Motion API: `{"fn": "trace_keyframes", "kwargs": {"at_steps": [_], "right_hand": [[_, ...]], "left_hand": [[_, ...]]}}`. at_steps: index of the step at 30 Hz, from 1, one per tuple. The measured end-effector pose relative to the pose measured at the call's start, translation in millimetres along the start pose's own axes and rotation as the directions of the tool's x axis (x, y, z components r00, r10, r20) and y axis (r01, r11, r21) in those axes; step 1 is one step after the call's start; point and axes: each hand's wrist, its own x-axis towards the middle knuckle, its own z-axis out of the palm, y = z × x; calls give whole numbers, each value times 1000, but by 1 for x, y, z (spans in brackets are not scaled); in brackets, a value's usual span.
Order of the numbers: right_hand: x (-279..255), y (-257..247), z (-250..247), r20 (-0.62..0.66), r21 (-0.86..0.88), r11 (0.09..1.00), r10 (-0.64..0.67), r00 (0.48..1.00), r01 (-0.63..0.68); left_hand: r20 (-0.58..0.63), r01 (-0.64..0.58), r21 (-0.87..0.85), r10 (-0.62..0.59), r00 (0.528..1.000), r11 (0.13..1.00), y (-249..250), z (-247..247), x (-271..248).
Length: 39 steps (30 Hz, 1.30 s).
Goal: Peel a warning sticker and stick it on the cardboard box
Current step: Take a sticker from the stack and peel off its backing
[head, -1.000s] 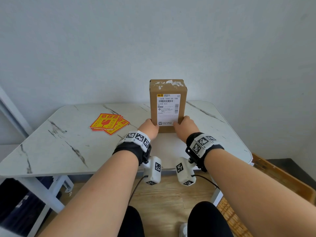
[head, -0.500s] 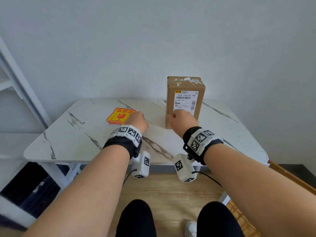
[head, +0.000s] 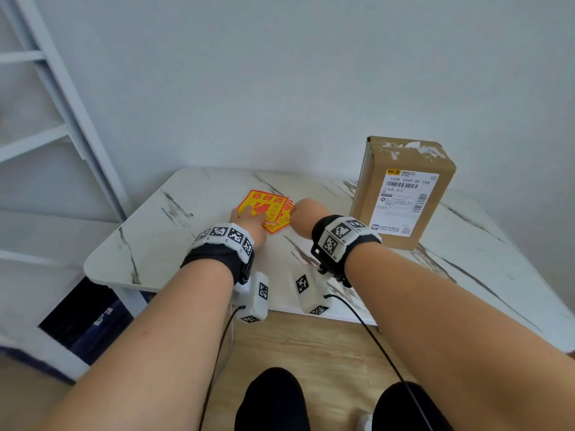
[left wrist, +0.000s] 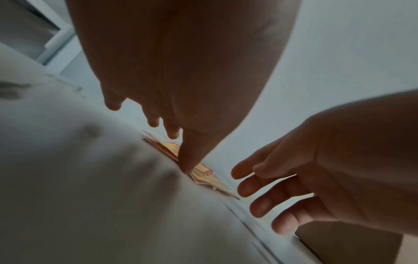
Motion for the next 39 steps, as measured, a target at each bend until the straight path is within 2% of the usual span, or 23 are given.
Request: {"fn": "trace_keyframes", "kwargs": {"at_steps": [2, 5, 8, 11, 14, 18, 21, 23, 27, 30, 32, 39], "right_hand": [[2, -6, 2, 1, -18, 1000, 3, 1000, -3], [15, -7, 10, 24, -69, 998, -4, 1000, 6], [29, -4, 21, 20, -118, 993, 10, 1000, -8], [37, -5, 29, 12, -122, 992, 16, 1000, -14], [39, -7, 34, 7, -96, 995, 2, 1000, -1], [41, -9, 38, -54, -92, 995, 40, 998, -45], [39, -5, 36, -94, -143, 987, 65, 993, -78], [39, -2, 35, -78, -181, 980, 65, 995, -78], [40, 1, 32, -49, -153, 984, 84, 995, -91], [41, 3, 30, -18, -132, 986, 95, 995, -97], [40, 3, 28, 2, -121, 988, 97, 995, -96], [34, 7, 28, 9, -134, 989, 69, 998, -67]], "left_hand": [[42, -16, -22, 17, 999, 1000, -2, 1, 1], [8, -51, -81, 52, 999, 995, -5, 2, 0], [16, -77, -46, 78, 997, 996, -9, -3, 0], [20, -58, -11, 58, 998, 998, -6, -10, -5], [25, -78, -52, 80, 997, 996, -4, -13, -10], [-9, -91, -250, 92, 996, 964, -7, -15, -12], [-42, -67, -501, 53, 998, 863, -10, -16, -15], [-93, -56, -587, 2, 996, 807, -11, -14, -15], [-258, -50, -509, -97, 961, 859, -20, -8, -7], [-204, 21, -340, -96, 974, 940, -22, -9, -4], [-173, 35, -278, -86, 981, 960, -20, -8, -2], [-230, 63, -449, -184, 956, 891, -19, -9, -4]]}}
